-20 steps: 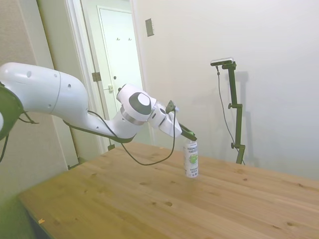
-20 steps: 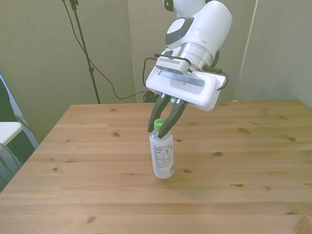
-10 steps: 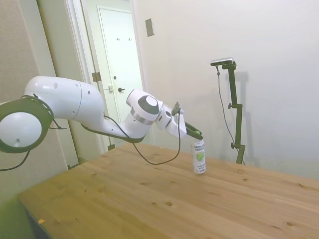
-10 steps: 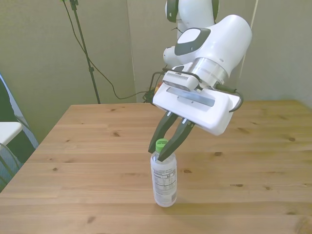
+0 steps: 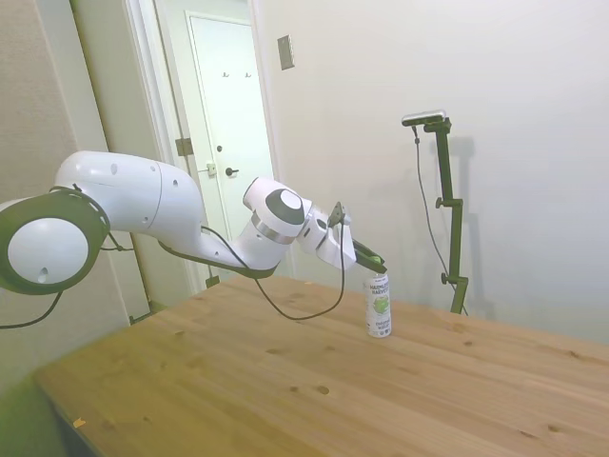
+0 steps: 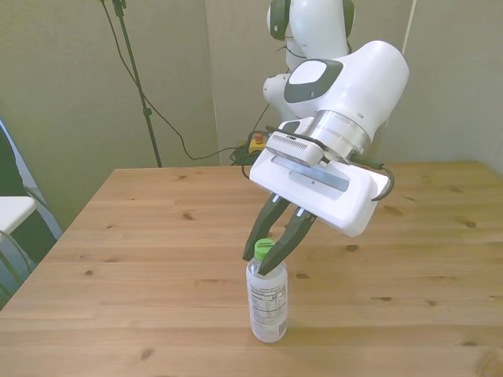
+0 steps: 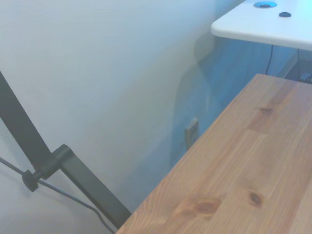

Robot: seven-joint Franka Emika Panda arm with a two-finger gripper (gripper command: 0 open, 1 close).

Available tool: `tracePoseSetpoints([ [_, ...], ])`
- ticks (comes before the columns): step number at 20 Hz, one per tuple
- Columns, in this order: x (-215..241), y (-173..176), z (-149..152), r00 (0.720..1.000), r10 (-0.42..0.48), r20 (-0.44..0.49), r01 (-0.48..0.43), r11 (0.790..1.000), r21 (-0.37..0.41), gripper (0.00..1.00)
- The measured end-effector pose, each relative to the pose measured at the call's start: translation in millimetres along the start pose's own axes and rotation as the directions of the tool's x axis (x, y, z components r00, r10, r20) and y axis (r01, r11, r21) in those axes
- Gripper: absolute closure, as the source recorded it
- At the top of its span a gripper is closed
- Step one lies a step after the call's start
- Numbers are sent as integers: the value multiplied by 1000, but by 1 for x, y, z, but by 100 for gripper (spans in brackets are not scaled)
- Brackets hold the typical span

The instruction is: Stand the water bottle

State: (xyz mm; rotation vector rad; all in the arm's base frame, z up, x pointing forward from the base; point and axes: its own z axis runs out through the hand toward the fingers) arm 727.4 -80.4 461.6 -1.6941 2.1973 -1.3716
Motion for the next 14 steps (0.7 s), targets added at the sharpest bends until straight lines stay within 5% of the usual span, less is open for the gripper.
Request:
tracePoseSetpoints([
  [10, 6, -3, -6, 999, -25, 28, 26, 1000, -18, 0],
  [14, 16, -2, -25, 985, -127, 116, 134, 989, -54, 0],
])
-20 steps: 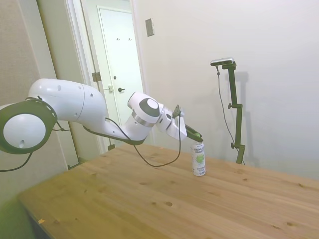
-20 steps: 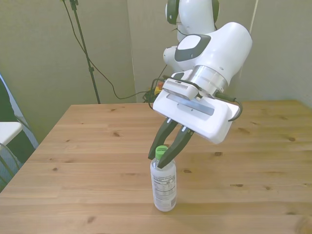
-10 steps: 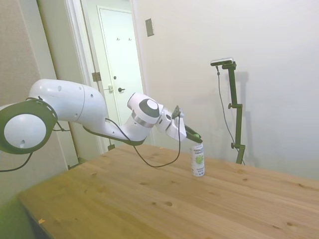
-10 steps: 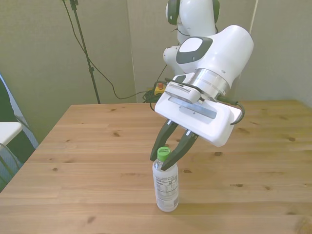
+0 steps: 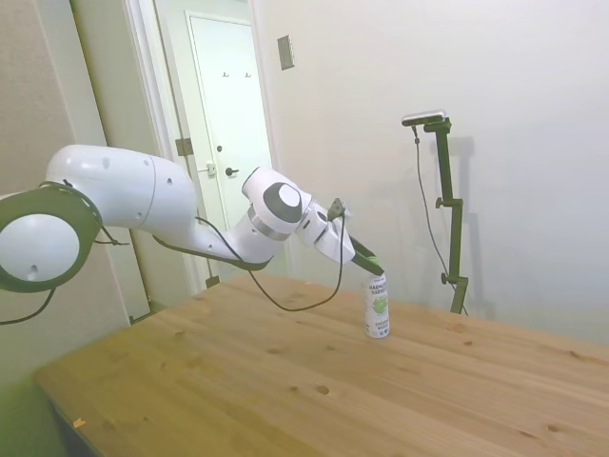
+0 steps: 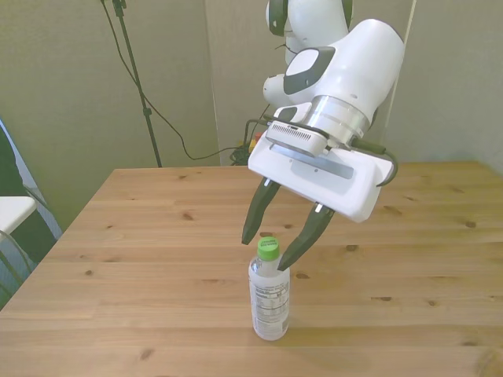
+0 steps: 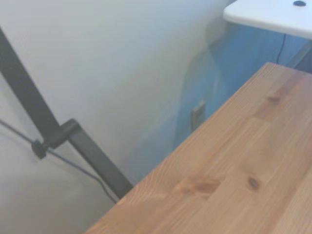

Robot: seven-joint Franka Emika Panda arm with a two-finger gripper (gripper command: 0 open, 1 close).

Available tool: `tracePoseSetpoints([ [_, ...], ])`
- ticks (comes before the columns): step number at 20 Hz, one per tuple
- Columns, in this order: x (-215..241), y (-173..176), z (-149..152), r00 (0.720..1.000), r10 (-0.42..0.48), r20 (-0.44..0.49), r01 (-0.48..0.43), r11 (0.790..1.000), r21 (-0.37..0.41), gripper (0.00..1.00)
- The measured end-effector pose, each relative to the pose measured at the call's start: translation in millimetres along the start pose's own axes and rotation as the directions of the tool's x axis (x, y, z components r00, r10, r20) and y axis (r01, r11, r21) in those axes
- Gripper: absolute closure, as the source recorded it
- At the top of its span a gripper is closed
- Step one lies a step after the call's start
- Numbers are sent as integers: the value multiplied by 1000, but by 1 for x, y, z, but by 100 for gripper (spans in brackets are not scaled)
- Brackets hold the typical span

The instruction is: Stand the water bottle

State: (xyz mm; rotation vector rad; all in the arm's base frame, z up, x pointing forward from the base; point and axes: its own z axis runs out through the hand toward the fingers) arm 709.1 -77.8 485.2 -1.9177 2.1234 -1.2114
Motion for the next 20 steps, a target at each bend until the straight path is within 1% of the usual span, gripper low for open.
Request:
tracePoseSetpoints([
  [1, 4, 2, -8, 999, -25, 22, 25, 1000, -7, 0],
  [3, 12, 13, -29, 992, -104, 69, 105, 994, -16, 0],
  [5, 14, 30, -46, 977, -185, 110, 189, 982, -23, 0],
  [7, 12, 52, -59, 952, -256, 169, 265, 964, -36, 0],
  [9, 8, 76, -72, 918, -319, 234, 338, 940, -45, 0],
  [11, -1, 100, -85, 875, -375, 307, 407, 912, -46, 0],
  [13, -11, 121, -94, 822, -419, 386, 469, 882, -40, 0],
  [15, -20, 138, -103, 760, -456, 463, 527, 849, -28, 0],
  [17, -26, 153, -111, 691, -490, 531, 586, 810, -16, 0],
  [18, -30, 160, -114, 663, -501, 556, 610, 792, -14, 0],
  [20, -42, 176, -116, 627, -517, 583, 646, 763, -19, 0],
])
